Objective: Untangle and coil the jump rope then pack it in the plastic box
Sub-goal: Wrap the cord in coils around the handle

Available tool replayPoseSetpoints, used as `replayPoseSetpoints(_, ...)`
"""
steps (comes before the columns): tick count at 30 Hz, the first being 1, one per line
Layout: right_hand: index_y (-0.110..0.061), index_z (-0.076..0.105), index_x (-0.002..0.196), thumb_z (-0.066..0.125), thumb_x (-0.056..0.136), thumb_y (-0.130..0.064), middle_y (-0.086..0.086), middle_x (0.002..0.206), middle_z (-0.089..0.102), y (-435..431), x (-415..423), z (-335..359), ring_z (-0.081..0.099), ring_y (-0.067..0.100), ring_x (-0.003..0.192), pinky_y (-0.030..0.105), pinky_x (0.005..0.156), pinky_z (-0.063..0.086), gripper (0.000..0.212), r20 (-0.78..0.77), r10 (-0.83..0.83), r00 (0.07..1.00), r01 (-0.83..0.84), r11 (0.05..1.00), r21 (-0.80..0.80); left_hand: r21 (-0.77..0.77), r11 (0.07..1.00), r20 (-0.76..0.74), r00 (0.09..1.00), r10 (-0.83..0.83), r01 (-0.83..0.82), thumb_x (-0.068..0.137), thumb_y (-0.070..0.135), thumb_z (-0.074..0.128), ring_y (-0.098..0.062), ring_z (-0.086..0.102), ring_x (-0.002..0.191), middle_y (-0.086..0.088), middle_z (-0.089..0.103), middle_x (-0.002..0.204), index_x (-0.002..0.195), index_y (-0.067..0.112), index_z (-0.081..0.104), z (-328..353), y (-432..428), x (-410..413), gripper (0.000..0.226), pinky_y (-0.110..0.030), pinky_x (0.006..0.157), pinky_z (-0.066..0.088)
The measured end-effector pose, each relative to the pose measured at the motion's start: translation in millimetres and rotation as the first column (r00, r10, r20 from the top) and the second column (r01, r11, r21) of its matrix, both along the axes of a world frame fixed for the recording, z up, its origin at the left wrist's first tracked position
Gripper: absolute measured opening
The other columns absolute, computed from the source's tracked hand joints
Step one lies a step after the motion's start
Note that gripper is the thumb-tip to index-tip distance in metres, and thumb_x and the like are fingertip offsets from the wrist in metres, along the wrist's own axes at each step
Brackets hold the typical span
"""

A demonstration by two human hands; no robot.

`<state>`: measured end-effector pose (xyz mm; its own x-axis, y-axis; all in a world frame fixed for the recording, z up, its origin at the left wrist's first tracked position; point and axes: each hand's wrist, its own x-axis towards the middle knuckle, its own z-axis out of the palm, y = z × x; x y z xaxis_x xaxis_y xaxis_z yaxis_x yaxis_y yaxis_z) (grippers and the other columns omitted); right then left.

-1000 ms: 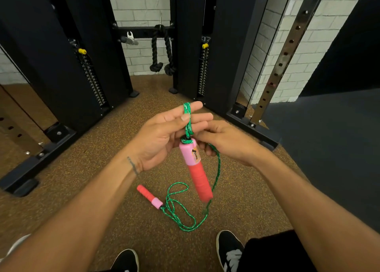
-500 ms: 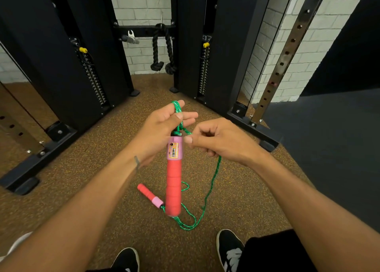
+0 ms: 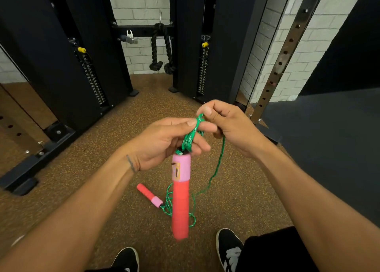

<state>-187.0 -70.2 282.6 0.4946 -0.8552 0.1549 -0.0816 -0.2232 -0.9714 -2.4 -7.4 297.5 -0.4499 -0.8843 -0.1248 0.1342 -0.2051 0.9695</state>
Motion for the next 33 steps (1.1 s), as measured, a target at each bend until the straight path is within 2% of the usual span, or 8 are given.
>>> replayPoseSetpoints(6, -0.010, 0.065, 0.114, 0.044, 0.103, -0.036, -0.006, 0.068, 0.066, 7, 8, -3, 0.049, 0.011, 0.058, 0.025, 0.055, 0.036, 0.035, 0.086, 0.103, 0.991, -0.124, 0.946, 0.299, -0.134, 0.986, 0.056, 0.992, 0.109, -0.101, 0.094, 0.024, 0.046, -0.010, 0.056, 0.059, -0.004, 0.065, 0.063, 0.109, 0.006, 0.071, 2, -3, 2, 0.034, -0.018, 0.060, 0.047)
replayPoseSetpoints(12, -0.012, 0.065, 0.111, 0.047, 0.102, -0.035, -0.001, 0.075, 0.067, 6, 9, -4, 0.046, 0.008, 0.053, 0.021, 0.049, 0.034, 0.030, 0.106, 0.099, 0.989, -0.132, 0.911, 0.389, -0.191, 0.971, 0.137, 0.976, 0.170, -0.142, 0.104, 0.019, 0.040, -0.009, 0.048, 0.058, 0.002, 0.058, 0.062, 0.099, 0.009, 0.065, -3, -3, -1, 0.028, -0.019, 0.057, 0.040)
replayPoseSetpoints(15, -0.006, 0.061, 0.115, 0.046, 0.102, -0.037, -0.001, 0.065, 0.060, 7, 13, -8, 0.044, 0.010, 0.056, 0.020, 0.049, 0.031, 0.036, 0.119, 0.096, 0.988, -0.138, 0.895, 0.424, -0.161, 0.979, 0.104, 0.984, 0.144, -0.126, 0.101, 0.021, 0.042, -0.009, 0.053, 0.058, -0.001, 0.065, 0.067, 0.099, 0.008, 0.060, -2, -1, -1, 0.022, -0.018, 0.058, 0.045)
replayPoseSetpoints(18, 0.001, 0.055, 0.119, 0.041, 0.105, -0.034, -0.005, 0.053, 0.051, 11, 18, -6, 0.049, 0.015, 0.060, 0.021, 0.048, 0.026, 0.041, 0.165, 0.110, 0.980, -0.168, 0.900, 0.402, -0.132, 0.984, 0.021, 0.992, 0.124, -0.120, 0.094, 0.026, 0.047, -0.012, 0.061, 0.062, -0.008, 0.074, 0.079, 0.102, 0.008, 0.060, -2, -1, -3, 0.024, -0.023, 0.067, 0.048)
replayPoseSetpoints(22, -0.011, 0.053, 0.110, 0.034, 0.108, -0.030, -0.013, 0.045, 0.039, 17, 22, 1, 0.033, 0.001, 0.043, 0.027, 0.052, 0.012, 0.026, 0.239, 0.122, 0.963, -0.210, 0.899, 0.385, -0.057, 0.985, -0.149, 0.977, 0.153, -0.163, 0.090, 0.023, 0.048, -0.022, 0.075, 0.075, -0.014, 0.077, 0.083, 0.095, 0.008, 0.059, -3, 0, -7, 0.019, -0.043, 0.091, 0.045)
replayPoseSetpoints(25, -0.015, 0.054, 0.098, 0.034, 0.108, -0.029, -0.015, 0.044, 0.038, 16, 27, 0, 0.031, 0.000, 0.042, 0.026, 0.051, 0.012, 0.027, 0.230, 0.075, 0.970, -0.161, 0.909, 0.385, -0.050, 0.980, -0.210, 0.961, 0.178, -0.192, 0.092, 0.021, 0.046, -0.021, 0.074, 0.072, -0.013, 0.077, 0.081, 0.097, 0.007, 0.058, -5, 0, -13, 0.019, -0.041, 0.083, 0.052)
replayPoseSetpoints(28, -0.016, 0.056, 0.095, 0.034, 0.107, -0.020, -0.014, 0.042, 0.037, 16, 30, 2, 0.037, 0.003, 0.042, 0.024, 0.048, 0.015, 0.026, 0.210, -0.035, 0.977, -0.050, 0.921, 0.385, -0.056, 0.971, -0.233, 0.949, 0.214, -0.232, 0.098, 0.018, 0.040, -0.012, 0.066, 0.061, -0.009, 0.076, 0.082, 0.106, 0.007, 0.062, -4, -1, -17, 0.026, -0.024, 0.062, 0.055)
replayPoseSetpoints(33, -0.017, 0.063, 0.098, 0.034, 0.106, -0.014, -0.009, 0.050, 0.041, 16, 25, 2, 0.037, 0.003, 0.043, 0.022, 0.048, 0.023, 0.030, 0.196, -0.091, 0.976, -0.005, 0.898, 0.440, -0.083, 0.979, -0.189, 0.967, 0.169, -0.187, 0.101, 0.015, 0.037, -0.011, 0.069, 0.073, -0.006, 0.076, 0.089, 0.123, 0.010, 0.062, -5, -1, -18, 0.033, -0.020, 0.063, 0.053)
